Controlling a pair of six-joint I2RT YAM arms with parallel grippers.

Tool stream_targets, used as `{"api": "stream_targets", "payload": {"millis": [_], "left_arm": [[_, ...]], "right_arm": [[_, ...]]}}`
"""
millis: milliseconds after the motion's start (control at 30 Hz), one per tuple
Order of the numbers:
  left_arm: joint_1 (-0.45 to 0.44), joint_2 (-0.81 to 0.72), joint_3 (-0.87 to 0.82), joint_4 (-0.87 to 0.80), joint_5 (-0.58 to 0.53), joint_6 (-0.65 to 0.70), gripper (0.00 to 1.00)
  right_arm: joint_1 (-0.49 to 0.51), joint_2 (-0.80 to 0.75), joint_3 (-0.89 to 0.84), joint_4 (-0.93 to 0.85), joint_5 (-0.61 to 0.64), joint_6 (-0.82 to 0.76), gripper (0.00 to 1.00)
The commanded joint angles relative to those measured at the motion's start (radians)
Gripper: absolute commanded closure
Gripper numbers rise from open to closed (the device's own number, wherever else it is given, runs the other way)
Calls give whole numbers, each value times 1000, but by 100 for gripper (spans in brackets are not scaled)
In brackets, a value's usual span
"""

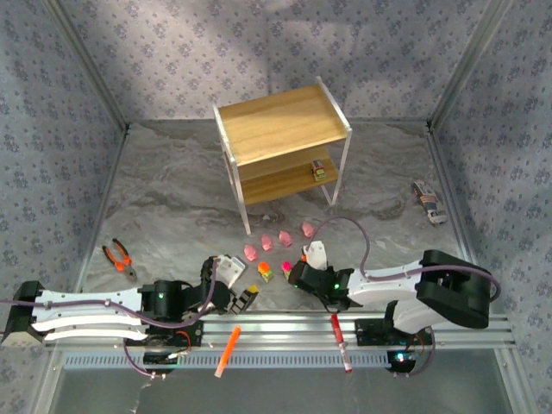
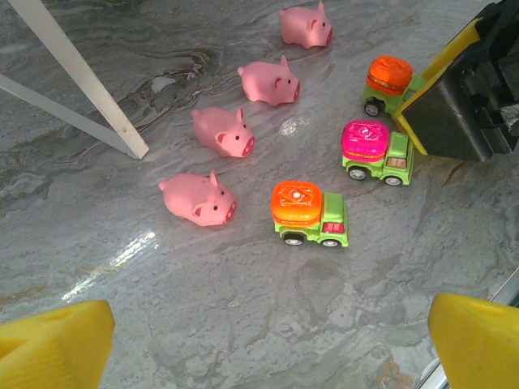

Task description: Place and organize the plastic toys onto the shelf

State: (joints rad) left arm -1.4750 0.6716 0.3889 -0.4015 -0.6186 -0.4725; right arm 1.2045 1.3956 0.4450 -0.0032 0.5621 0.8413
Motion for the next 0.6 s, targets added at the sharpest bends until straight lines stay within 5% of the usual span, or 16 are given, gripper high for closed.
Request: {"api": "stream_targets", "payload": {"millis": [0,567], "left_arm": [[-10,5,29,-16,-23,-14,1],[-10,13,31,-14,-23,-15,1]], "right_arm": [[-5,43,23,23,3,-8,58],[-13,80,20,54,20,-10,52]]}}
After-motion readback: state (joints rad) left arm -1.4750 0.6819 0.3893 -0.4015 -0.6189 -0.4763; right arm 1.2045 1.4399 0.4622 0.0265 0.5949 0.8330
